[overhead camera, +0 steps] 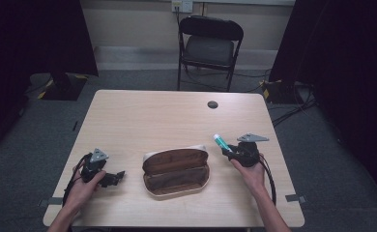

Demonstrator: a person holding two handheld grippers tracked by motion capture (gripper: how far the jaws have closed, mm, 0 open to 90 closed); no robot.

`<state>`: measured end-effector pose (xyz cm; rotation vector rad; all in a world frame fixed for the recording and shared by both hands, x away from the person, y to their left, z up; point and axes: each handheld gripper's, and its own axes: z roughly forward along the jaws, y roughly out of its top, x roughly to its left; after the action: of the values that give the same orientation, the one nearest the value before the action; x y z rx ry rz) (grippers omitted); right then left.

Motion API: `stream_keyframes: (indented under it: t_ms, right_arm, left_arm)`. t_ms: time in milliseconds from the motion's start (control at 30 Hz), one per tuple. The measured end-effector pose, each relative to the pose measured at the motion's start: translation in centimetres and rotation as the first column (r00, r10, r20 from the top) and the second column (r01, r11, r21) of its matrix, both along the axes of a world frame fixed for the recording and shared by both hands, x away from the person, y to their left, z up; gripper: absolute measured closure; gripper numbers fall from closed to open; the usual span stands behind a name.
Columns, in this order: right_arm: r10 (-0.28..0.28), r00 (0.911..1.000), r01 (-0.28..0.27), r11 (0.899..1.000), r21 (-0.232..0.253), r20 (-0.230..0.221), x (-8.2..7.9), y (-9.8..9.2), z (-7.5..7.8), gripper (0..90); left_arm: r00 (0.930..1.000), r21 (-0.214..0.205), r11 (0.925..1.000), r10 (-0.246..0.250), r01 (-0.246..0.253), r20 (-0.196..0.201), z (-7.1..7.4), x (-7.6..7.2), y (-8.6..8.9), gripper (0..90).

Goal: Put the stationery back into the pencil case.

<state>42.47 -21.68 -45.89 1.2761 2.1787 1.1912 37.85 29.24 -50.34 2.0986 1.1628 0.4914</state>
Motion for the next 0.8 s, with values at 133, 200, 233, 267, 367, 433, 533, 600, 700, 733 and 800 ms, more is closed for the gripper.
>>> stream_keyframes:
  t_ms: [133, 200, 233, 267, 367, 433, 533, 600, 700, 733, 800]
  right_arm:
    - [0.001, 0.9997, -0.002, 0.999, 0.034, 0.023, -0.9, -0.5, 1.3, 65.9]
    - [0.006, 0.9997, -0.007, 0.999, 0.038, 0.025, -1.0, -0.6, 1.6, 65.9]
    - [0.01, 0.9997, -0.011, 0.999, 0.048, 0.024, -1.0, -0.7, 1.8, 65.9]
    - [0.018, 0.9996, -0.019, 0.998, 0.057, 0.022, -1.1, -0.7, 1.9, 65.9]
    - [0.033, 0.9991, -0.034, 0.997, 0.065, 0.026, -1.3, -0.6, 2.5, 65.9]
    - [0.057, 0.9971, -0.06, 0.996, 0.06, 0.051, -1.7, -0.2, 3.5, 65.9]
    - [0.073, 0.9948, -0.078, 0.995, 0.067, 0.072, -2.1, 0.2, 4.5, 65.9]
    - [0.092, 0.9922, -0.098, 0.993, 0.069, 0.085, -2.5, 0.5, 5.1, 65.9]
    - [0.12, 0.9874, -0.128, 0.989, 0.074, 0.103, -3.1, 1.0, 6.0, 65.9]
    - [0.12, 0.9874, -0.128, 0.989, 0.074, 0.103, -3.1, 1.0, 6.0, 65.9]
    - [0.141, 0.9826, -0.151, 0.985, 0.078, 0.121, -3.6, 1.3, 6.6, 65.9]
  left_arm:
    - [1.0, -0.004, 1.0, 0.001, -0.001, -0.004, 0.0, 0.1, -0.1, 0.0]
    - [1.0, -0.002, 1.0, -0.001, 0.001, -0.004, 0.0, 0.1, -0.1, 0.0]
    - [1.0, -0.002, 1.0, -0.001, 0.001, -0.003, 0.0, 0.2, -0.1, 0.0]
    - [1.0, -0.001, 1.0, -0.001, 0.001, -0.004, 0.0, 0.2, -0.1, 0.0]
    - [1.0, 0.0, 1.0, -0.001, 0.001, -0.004, 0.0, 0.2, -0.1, 0.0]
    - [1.0, 0.0, 1.0, 0.0, 0.0, -0.004, 0.0, 0.2, -0.1, 0.0]
    - [1.0, 0.0, 1.0, -0.001, 0.001, -0.004, 0.0, 0.2, -0.1, 0.0]
    - [1.0, 0.0, 1.0, 0.0, 0.0, -0.004, 0.0, 0.2, -0.1, 0.0]
    - [1.0, 0.0, 1.0, -0.001, 0.001, -0.004, 0.0, 0.2, -0.1, 0.0]
    - [1.0, 0.0, 1.0, 0.0, 0.0, -0.004, 0.0, 0.2, -0.1, 0.0]
    - [1.0, 0.0, 1.0, 0.0, 0.0, -0.004, 0.0, 0.2, -0.1, 0.0]
